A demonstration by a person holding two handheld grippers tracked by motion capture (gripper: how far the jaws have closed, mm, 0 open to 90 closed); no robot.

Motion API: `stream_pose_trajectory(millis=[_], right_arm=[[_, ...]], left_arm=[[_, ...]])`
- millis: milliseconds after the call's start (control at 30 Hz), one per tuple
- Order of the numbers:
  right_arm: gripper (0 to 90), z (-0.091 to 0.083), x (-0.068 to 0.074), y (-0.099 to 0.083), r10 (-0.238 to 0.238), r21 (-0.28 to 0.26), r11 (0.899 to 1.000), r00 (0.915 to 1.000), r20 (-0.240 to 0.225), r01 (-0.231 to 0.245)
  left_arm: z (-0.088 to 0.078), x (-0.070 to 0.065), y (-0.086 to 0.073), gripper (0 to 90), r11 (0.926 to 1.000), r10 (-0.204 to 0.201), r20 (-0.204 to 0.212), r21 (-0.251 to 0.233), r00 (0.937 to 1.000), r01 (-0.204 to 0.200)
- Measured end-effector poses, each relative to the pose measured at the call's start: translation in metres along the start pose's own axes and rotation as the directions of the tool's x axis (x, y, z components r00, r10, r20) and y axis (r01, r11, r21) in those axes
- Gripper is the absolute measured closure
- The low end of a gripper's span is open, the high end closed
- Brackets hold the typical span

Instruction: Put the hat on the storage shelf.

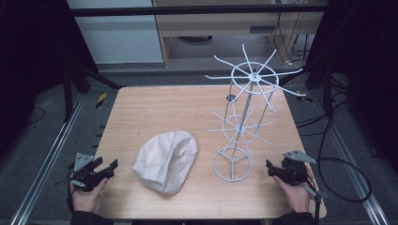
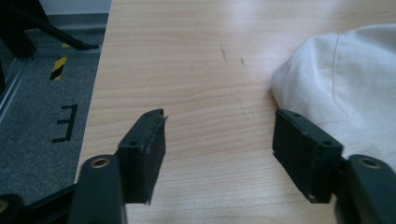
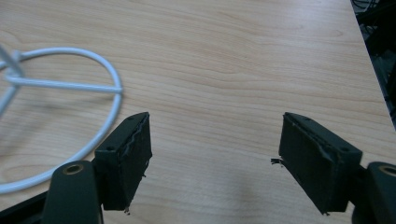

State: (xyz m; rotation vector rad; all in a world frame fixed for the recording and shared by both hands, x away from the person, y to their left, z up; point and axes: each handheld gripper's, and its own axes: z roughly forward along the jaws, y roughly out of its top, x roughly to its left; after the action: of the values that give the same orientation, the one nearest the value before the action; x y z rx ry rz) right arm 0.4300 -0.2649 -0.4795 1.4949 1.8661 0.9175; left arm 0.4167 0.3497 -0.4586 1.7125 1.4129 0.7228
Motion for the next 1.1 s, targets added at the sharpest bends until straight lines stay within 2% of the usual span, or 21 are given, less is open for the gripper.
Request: stream_pose_trajectory(millis=[133,233,433,500,700,800,900,933,1100], right_arm=[[27.3,-0.009,0.006,0.0,-0.001,-0.014,1.0,1.0,-0.009,0.001],[30.1,-0.012,0.008,0.0,-0.003,-0.019,1.0,0.9999,-0.014,0.003],[34.4,-0.014,0.011,-0.004,0.0,0.009,1.0,0.9998,-0.017,0.0],[35.4,-0.016,0.01,-0.005,-0.003,0.008,1.0,0.9998,-0.02,0.003],[36.5,-0.02,0.009,-0.008,0.008,0.006,1.0,0.9998,-0.02,-0.007],[36.7,-0.02,0.008,-0.008,0.011,0.007,1.0,0.9996,-0.025,-0.011],[37.0,-0.019,0.009,-0.008,0.004,0.01,1.0,0.9996,-0.028,-0.004],[37.1,-0.019,0.01,-0.008,0.005,0.01,1.0,0.9995,-0.03,-0.005],[37.3,-0.019,0.009,-0.008,0.008,0.008,1.0,0.9996,-0.029,-0.008]], left_arm=[[-0.008,-0.008,0.003,43.1,0.9999,0.002,0.025,-0.014,0.9997,-0.002],[-0.013,-0.014,0.004,46.7,0.9999,-0.001,0.059,-0.017,0.9982,0.002],[-0.02,-0.03,0.009,53.6,0.9997,0.01,0.116,-0.021,0.9932,-0.008],[-0.021,-0.032,0.01,56.5,0.9997,0.014,0.122,-0.022,0.9925,-0.012],[-0.028,-0.048,0.015,65.8,0.9991,0.036,0.183,-0.028,0.9825,-0.031],[-0.031,-0.054,0.017,71.9,0.9991,0.04,0.219,-0.024,0.9748,-0.036],[-0.033,-0.058,0.018,77.3,0.9987,0.049,0.232,-0.026,0.9715,-0.044],[-0.035,-0.062,0.02,79.2,0.9983,0.056,0.25,-0.027,0.9667,-0.051],[-0.039,-0.074,0.024,86.7,0.9966,0.082,0.287,-0.031,0.9544,-0.077]])
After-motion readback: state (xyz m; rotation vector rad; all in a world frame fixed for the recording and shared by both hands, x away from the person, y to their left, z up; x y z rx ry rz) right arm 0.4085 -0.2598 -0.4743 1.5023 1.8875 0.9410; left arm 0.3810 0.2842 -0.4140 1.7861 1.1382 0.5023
